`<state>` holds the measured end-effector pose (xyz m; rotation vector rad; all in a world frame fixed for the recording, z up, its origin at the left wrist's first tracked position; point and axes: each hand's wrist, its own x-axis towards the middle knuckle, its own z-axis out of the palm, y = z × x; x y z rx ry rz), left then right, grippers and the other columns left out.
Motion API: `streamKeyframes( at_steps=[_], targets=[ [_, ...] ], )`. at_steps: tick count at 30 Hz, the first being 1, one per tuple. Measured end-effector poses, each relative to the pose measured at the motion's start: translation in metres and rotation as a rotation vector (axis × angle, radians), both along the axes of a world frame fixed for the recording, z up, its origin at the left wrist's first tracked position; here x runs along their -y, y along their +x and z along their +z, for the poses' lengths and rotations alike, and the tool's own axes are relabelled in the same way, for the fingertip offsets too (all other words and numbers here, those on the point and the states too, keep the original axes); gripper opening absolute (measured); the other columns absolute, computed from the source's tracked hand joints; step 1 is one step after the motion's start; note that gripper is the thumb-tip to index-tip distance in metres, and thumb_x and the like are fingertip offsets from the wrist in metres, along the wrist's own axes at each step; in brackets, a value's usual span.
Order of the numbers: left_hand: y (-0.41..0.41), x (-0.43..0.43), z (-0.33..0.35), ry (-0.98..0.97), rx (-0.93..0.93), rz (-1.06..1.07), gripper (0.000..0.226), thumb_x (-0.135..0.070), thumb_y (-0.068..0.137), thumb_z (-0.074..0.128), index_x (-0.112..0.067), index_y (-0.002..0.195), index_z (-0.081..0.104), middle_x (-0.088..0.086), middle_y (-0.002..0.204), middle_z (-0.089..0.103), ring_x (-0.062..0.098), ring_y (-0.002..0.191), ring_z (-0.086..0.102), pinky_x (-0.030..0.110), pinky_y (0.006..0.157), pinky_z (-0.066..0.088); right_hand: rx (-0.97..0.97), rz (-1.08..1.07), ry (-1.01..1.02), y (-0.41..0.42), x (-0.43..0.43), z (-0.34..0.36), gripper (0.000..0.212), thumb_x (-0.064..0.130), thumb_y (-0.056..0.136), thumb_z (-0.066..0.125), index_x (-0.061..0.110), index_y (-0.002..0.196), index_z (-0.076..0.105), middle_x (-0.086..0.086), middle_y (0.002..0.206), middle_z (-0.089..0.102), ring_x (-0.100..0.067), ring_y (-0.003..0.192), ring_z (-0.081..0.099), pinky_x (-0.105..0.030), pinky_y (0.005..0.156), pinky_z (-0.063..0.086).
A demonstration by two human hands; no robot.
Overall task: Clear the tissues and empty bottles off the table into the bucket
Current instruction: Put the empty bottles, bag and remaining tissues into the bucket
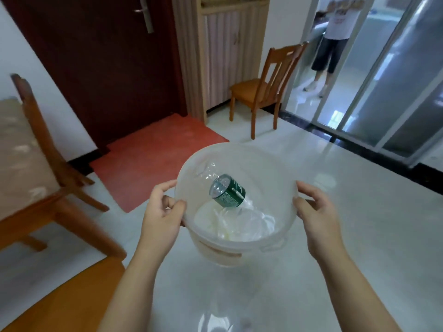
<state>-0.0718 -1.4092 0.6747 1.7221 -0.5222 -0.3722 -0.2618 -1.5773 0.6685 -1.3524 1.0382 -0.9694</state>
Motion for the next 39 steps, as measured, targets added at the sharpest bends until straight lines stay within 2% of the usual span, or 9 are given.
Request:
streamKeyframes(
  at_steps=[3,6,10,17,21,30,34,37,39],
  targets=[
    [0.020,0.014,0.010,0.020,0.002,0.086,0.032,-0.002,0.086,0.053,-0.022,0.111,0.052,0.031,0.079,0.056,0.010,0.049,0.056,0.017,0.045,0.046,-0.002,0.102,0.009,0.044,0.036,0.003,0.031,0.004,0.081,0.056,0.018,0.107,0.064,0.012,0.084,0.066,0.005,0.062,0.060,-0.009,0.056,0.047],
    [0.045,0.023,0.013,0.008,-0.016,0.195,0.031,-0.003,0.087,0.052,-0.032,0.100,0.051,0.022,0.072,0.055,0.004,0.044,0.051,0.014,0.035,0.038,-0.023,0.222,0.014,0.095,0.059,0.002,0.030,0.004,0.080,0.058,0.019,0.106,0.065,0.014,0.095,0.067,0.000,0.070,0.061,-0.017,0.066,0.049],
    [0.098,0.033,0.010,0.028,-0.008,0.324,0.029,-0.007,0.088,0.054,-0.024,0.110,0.051,0.016,0.075,0.060,0.008,0.051,0.058,0.017,0.046,0.048,-0.044,0.330,0.035,0.171,0.083,-0.004,0.031,0.004,0.080,0.057,0.018,0.107,0.064,0.009,0.100,0.067,-0.014,0.079,0.061,-0.029,0.075,0.052],
    [0.224,0.055,-0.001,-0.009,-0.046,0.479,0.030,-0.014,0.088,0.054,-0.028,0.115,0.052,0.007,0.079,0.063,0.005,0.060,0.062,0.014,0.048,0.047,-0.061,0.508,0.002,0.323,0.117,0.000,0.030,0.006,0.080,0.058,0.018,0.107,0.064,0.005,0.093,0.067,-0.022,0.085,0.063,-0.038,0.081,0.054],
    [0.296,0.058,0.003,-0.059,-0.039,0.569,0.032,-0.010,0.086,0.055,-0.029,0.112,0.055,0.011,0.077,0.065,0.011,0.064,0.064,0.014,0.050,0.048,-0.046,0.600,-0.034,0.414,0.131,0.005,0.029,0.008,0.081,0.058,0.022,0.105,0.065,-0.005,0.110,0.063,-0.031,0.093,0.060,-0.044,0.084,0.053],
    [0.423,0.055,0.007,-0.029,0.062,0.745,0.034,-0.011,0.082,0.058,-0.042,0.097,0.057,-0.015,0.055,0.059,-0.001,0.052,0.056,0.013,0.048,0.045,-0.004,0.817,0.026,0.589,0.143,-0.009,0.030,0.007,0.080,0.058,0.021,0.106,0.064,-0.003,0.113,0.064,-0.023,0.091,0.062,-0.032,0.075,0.051],
    [0.474,0.056,0.006,-0.047,0.072,0.923,0.033,-0.013,0.082,0.058,-0.044,0.094,0.060,-0.013,0.056,0.056,0.004,0.054,0.054,0.020,0.051,0.047,-0.018,0.989,0.014,0.674,0.144,-0.013,0.033,0.004,0.080,0.057,0.024,0.105,0.064,0.003,0.105,0.067,-0.018,0.088,0.065,-0.031,0.074,0.053],
    [0.503,0.059,0.014,-0.051,0.058,1.029,0.035,-0.007,0.083,0.056,-0.039,0.096,0.060,0.000,0.063,0.053,0.015,0.060,0.053,0.038,0.059,0.049,-0.005,1.126,0.008,0.729,0.144,-0.009,0.037,0.000,0.078,0.056,0.019,0.110,0.062,0.011,0.084,0.072,-0.006,0.072,0.066,-0.021,0.063,0.054],
    [0.518,0.059,0.021,-0.028,0.069,1.097,0.035,-0.005,0.084,0.055,-0.038,0.096,0.059,0.007,0.066,0.051,0.018,0.060,0.052,0.039,0.058,0.049,0.006,1.202,-0.001,0.765,0.140,-0.004,0.038,-0.003,0.077,0.055,0.019,0.108,0.062,0.008,0.082,0.071,-0.003,0.067,0.065,-0.015,0.059,0.051]
  ],
)
